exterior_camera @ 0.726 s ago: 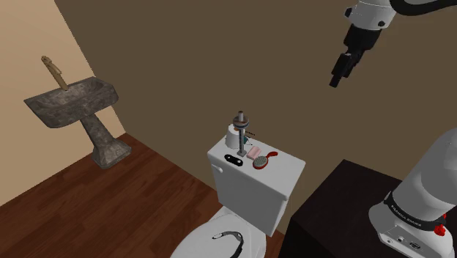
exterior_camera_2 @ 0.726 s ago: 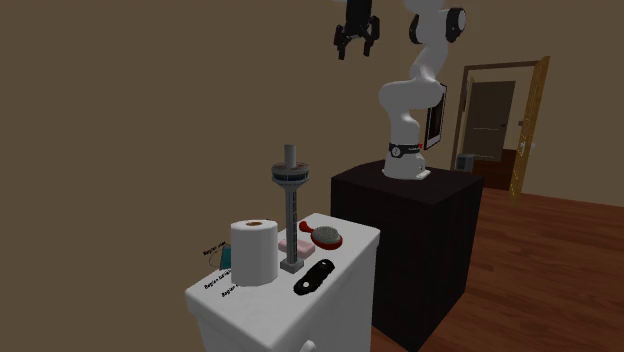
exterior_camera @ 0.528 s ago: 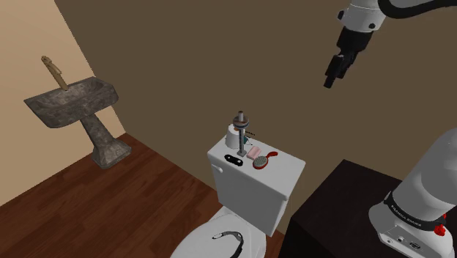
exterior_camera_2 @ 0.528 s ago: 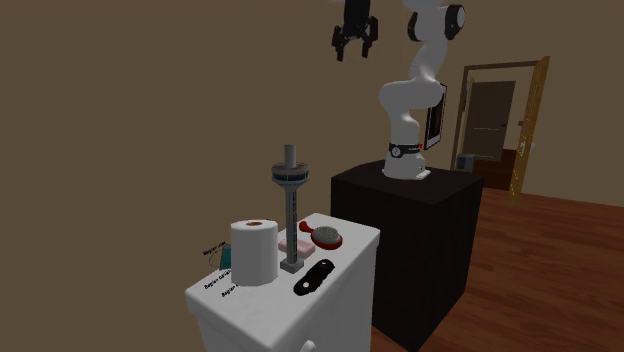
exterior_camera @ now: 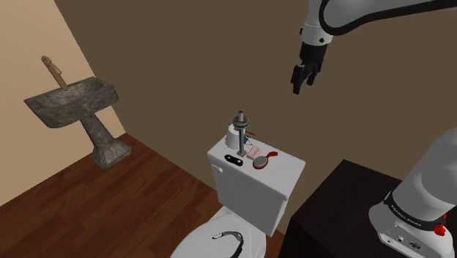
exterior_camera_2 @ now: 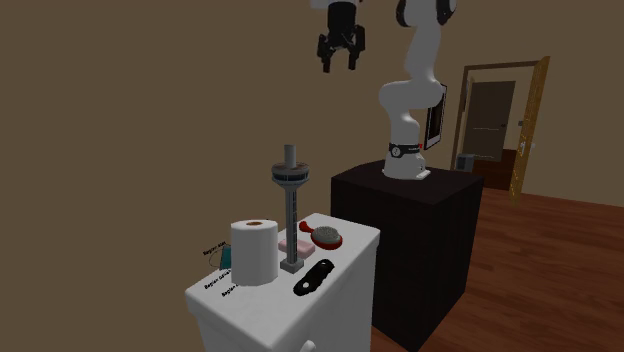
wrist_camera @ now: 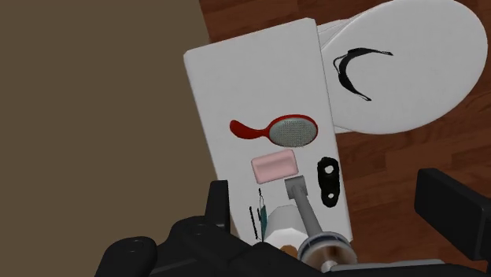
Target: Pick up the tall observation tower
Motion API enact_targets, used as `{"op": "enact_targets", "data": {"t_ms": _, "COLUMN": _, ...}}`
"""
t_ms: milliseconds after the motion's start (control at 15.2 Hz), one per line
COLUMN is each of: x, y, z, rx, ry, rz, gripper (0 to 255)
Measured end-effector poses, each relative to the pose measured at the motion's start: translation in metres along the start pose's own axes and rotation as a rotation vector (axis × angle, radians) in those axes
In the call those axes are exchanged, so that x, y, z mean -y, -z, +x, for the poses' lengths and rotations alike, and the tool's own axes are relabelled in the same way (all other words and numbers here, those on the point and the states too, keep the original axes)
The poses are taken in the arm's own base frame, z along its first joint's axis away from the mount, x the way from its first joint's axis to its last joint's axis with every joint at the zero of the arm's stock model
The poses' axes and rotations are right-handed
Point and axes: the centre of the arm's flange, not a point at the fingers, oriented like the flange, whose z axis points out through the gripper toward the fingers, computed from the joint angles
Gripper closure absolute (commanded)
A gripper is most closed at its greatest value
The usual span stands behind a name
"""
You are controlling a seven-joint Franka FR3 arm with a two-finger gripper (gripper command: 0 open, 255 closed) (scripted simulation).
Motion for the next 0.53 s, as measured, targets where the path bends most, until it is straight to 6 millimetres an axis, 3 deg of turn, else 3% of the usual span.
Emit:
{"op": "enact_targets", "data": {"t_ms": 264, "x": 0.021, "y": -0.030, "z": 0.047, "rx": 0.040, "ry": -0.015, "rz": -0.002, "gripper": 0}}
{"op": "enact_targets", "data": {"t_ms": 528, "x": 0.029, "y": -0.055, "z": 0.096, "rx": 0.078, "ry": -0.031, "rz": -0.004, "gripper": 0}}
